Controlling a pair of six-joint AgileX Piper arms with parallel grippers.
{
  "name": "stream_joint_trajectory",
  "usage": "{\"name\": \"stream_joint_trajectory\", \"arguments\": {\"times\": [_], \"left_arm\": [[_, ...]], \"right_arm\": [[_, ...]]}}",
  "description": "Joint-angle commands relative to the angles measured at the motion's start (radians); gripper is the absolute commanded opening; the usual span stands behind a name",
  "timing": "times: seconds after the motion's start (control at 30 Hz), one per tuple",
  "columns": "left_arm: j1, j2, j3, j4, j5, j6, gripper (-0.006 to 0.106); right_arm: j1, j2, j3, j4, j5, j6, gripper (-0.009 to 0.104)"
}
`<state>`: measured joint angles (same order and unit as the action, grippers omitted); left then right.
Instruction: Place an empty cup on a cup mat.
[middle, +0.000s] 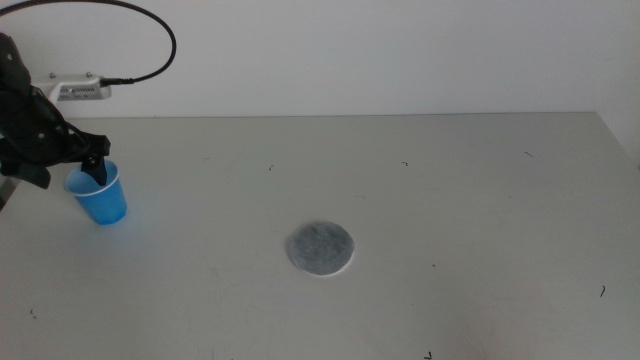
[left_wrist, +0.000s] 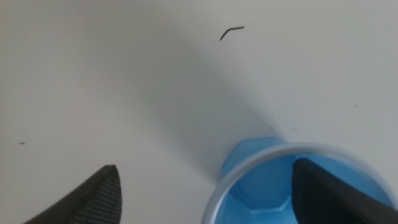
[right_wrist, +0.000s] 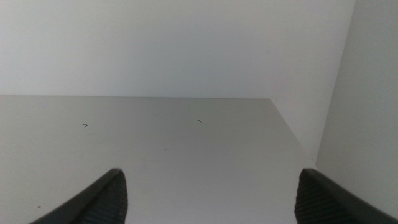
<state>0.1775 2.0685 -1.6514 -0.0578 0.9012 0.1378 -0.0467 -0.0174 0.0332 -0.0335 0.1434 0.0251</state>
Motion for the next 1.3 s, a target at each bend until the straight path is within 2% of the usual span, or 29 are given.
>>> {"name": "stream_joint_trajectory", "arguments": {"times": [0.0, 0.13, 0.2, 0.37, 0.47, 0.63, 0.87, 1.03, 1.27], "left_arm": [[0.003, -0.04, -0.031, -0.015, -0.029, 0.007, 0.1], [0.003, -0.018, -0.032, -0.016, -0.034, 0.022, 0.081], [0.003, -0.016, -0.032, -0.029, -0.036, 0.022, 0.066], [0.003, -0.016, -0.032, -0.066, -0.025, 0.022, 0.02], [0.003, -0.017, -0.032, -0.063, 0.0, 0.023, 0.0], [0.002, -0.049, -0.032, -0.058, 0.037, 0.016, 0.0], [-0.049, -0.163, -0.031, -0.1, 0.144, 0.013, 0.0], [-0.171, -0.216, -0.031, -0.105, 0.187, -0.013, 0.0], [-0.398, -0.221, -0.031, -0.163, 0.164, -0.013, 0.0]], "right_arm": [[0.002, -0.019, -0.012, -0.009, -0.078, -0.008, 0.094], [0.002, -0.019, -0.012, -0.009, -0.078, -0.008, 0.094], [0.002, -0.019, -0.012, -0.009, -0.078, -0.008, 0.094], [0.002, -0.019, -0.012, -0.009, -0.078, -0.008, 0.094], [0.002, -0.019, -0.012, -0.009, -0.078, -0.008, 0.094], [0.002, -0.019, -0.012, -0.009, -0.078, -0.008, 0.094], [0.002, -0.019, -0.012, -0.009, -0.078, -0.008, 0.094], [0.002, -0.019, -0.012, -0.009, -0.078, -0.008, 0.094], [0.002, -0.019, -0.012, -0.009, -0.078, -0.008, 0.094]]}}
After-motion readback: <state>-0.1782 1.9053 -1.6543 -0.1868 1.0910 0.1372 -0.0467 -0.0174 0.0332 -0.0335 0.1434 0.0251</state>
